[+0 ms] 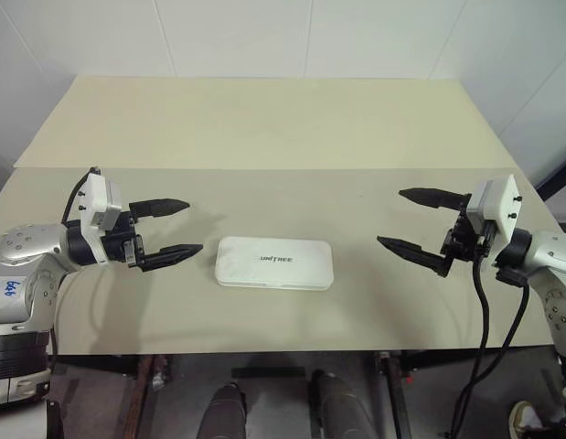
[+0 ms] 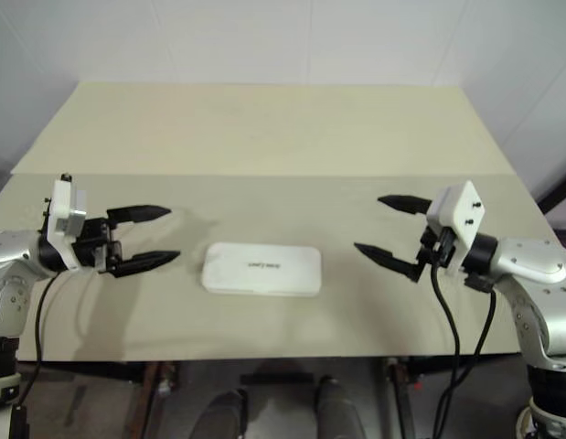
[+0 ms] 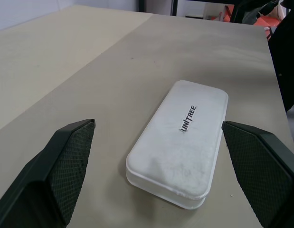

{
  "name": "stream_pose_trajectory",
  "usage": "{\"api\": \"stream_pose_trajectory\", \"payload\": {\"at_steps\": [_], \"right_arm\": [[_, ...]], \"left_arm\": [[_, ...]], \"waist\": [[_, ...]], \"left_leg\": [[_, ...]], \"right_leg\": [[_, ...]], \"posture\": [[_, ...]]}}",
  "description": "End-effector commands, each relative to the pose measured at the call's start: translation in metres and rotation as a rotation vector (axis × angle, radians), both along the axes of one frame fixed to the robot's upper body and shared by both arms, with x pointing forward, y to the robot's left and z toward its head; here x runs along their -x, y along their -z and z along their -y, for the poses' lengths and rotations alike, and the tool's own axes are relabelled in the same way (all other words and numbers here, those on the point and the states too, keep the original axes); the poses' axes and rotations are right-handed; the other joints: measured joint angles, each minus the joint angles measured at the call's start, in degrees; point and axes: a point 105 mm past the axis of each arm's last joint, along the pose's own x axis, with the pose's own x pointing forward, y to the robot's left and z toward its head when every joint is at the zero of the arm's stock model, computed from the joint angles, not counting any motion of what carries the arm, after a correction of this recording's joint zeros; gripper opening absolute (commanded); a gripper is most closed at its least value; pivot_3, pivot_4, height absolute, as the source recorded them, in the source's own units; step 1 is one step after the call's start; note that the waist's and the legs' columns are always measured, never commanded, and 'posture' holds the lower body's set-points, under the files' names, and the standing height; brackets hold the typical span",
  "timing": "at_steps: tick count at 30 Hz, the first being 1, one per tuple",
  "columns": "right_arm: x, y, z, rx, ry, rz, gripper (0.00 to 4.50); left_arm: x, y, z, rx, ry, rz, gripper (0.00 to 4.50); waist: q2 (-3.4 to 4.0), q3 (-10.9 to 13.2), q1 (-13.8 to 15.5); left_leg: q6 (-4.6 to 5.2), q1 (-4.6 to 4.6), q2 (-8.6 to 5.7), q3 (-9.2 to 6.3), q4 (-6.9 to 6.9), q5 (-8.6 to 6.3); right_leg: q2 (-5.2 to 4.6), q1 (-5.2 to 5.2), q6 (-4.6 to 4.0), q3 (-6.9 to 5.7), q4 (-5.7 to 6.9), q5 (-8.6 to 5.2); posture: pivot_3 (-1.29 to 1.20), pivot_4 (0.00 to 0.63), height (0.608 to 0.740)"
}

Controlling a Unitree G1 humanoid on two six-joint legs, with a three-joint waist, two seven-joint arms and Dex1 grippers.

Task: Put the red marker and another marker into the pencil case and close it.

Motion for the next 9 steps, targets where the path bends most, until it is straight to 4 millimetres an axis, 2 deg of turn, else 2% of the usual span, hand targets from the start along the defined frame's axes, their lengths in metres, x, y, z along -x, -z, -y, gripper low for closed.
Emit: {"api": "stream_pose_trajectory", "payload": {"at_steps": [1, 9], "right_arm": [[0.0061, -0.0078, -0.0029, 0.028, -0.051, 0.042, 4.50], [0.0106, 0.0012, -0.0107, 0.030, -0.088, 0.007, 4.50]], "left_arm": [[0.0041, -0.0114, 0.0023, -0.053, 0.025, 0.091, 4.48], [0.0027, -0.0134, 0.0063, -0.031, 0.020, 0.106, 4.48]], "waist": [[0.00, 0.00, 0.00], [0.00, 0.00, -0.13]], "left_leg": [[0.00, 0.00, 0.00, 0.00, 0.00, 0.00], [0.00, 0.01, 0.00, 0.00, 0.01, 0.00]], "right_leg": [[0.00, 0.00, 0.00, 0.00, 0.00, 0.00], [0.00, 0.00, 0.01, 0.00, 0.02, 0.00]], "posture": [[0.00, 0.150, 0.740], [0.00, 0.150, 0.740]]}}
